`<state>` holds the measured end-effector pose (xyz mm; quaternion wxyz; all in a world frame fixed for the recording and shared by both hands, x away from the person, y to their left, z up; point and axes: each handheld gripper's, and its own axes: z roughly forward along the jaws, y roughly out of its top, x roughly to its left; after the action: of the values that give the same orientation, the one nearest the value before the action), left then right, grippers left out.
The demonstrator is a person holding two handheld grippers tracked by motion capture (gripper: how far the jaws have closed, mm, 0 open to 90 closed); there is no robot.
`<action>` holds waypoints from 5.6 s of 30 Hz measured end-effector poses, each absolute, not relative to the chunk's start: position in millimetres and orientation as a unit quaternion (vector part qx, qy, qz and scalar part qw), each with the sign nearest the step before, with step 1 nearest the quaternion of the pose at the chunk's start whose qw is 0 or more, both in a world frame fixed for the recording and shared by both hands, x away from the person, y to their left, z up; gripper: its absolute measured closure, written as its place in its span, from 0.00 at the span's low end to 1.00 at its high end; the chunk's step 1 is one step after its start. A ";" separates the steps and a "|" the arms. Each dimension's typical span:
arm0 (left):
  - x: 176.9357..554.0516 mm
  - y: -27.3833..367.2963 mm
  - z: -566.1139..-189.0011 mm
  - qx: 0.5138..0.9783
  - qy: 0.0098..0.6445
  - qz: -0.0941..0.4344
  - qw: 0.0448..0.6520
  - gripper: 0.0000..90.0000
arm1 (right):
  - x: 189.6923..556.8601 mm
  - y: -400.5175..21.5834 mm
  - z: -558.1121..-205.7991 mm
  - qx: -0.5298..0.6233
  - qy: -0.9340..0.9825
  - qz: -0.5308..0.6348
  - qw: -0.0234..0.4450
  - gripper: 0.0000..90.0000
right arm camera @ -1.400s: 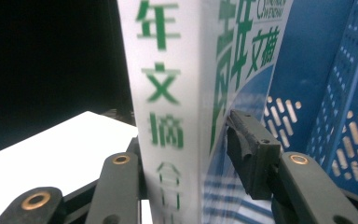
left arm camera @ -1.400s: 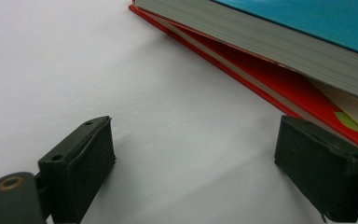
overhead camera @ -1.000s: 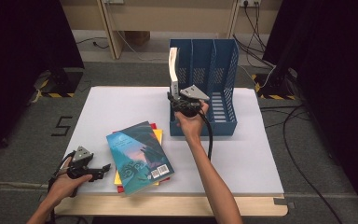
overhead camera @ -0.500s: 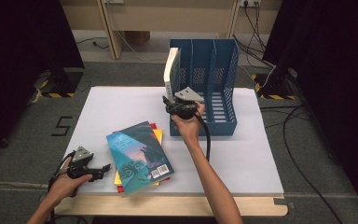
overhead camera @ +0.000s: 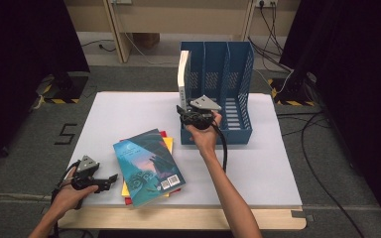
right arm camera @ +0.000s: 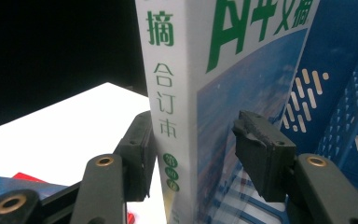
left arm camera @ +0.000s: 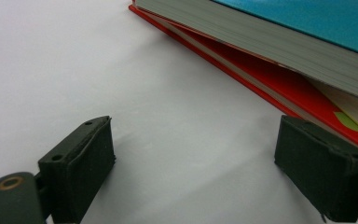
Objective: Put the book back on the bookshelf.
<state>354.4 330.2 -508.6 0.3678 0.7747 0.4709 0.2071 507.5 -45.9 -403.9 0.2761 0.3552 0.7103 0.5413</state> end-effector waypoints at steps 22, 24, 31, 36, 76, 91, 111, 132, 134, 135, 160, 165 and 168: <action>354.4 330.2 -508.6 0.775 0.471 0.207 0.368 0.12 | 485.5 -68.8 -402.1 0.346 0.712 0.549 0.269 0.55; 354.4 330.1 -508.6 0.774 0.471 0.207 0.368 0.12 | 482.2 -71.5 -402.1 0.348 0.712 0.553 0.258 0.54; 354.4 330.0 -508.6 0.774 0.471 0.207 0.368 0.12 | 470.0 -80.7 -402.2 0.346 0.716 0.549 0.257 0.52; 354.5 330.1 -508.5 0.775 0.471 0.207 0.368 0.12 | 461.0 -88.6 -404.9 0.349 0.718 0.547 0.251 0.50; 354.6 330.1 -508.3 0.775 0.471 0.207 0.367 0.12 | 423.6 -84.4 -438.1 0.354 0.743 0.546 0.156 0.43; 354.9 330.3 -507.8 0.776 0.472 0.205 0.365 0.12 | 422.5 -78.4 -445.2 0.353 0.751 0.540 0.142 0.43; 357.5 336.3 -498.1 0.724 0.530 0.203 0.393 0.16 | 421.4 -57.6 -467.8 0.346 0.779 0.515 0.089 0.40; 348.5 313.5 -493.0 0.734 0.512 0.192 0.403 0.20 | 421.3 -49.4 -477.2 0.341 0.792 0.503 0.065 0.38; 348.5 313.3 -492.9 0.734 0.512 0.193 0.402 0.20 | 422.0 -47.4 -479.4 0.345 0.793 0.499 0.059 0.37; 348.5 313.3 -492.8 0.734 0.512 0.193 0.402 0.20 | 422.4 -46.4 -480.7 0.343 0.795 0.498 0.054 0.37; 353.0 294.2 -489.4 0.748 0.489 0.217 0.394 0.26 | 429.0 -43.9 -489.8 0.346 0.798 0.493 -0.003 0.33; 353.2 294.2 -489.7 0.748 0.487 0.219 0.393 0.26 | 433.6 -39.3 -492.9 0.349 0.794 0.497 -0.028 0.32; 353.1 294.0 -489.7 0.748 0.487 0.220 0.394 0.26 | 436.8 -37.0 -492.9 0.351 0.796 0.492 -0.033 0.30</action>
<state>353.1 294.0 -489.7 0.3940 0.7478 0.4871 0.2198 436.8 -37.0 -492.9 -0.0328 0.3505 0.7960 0.4924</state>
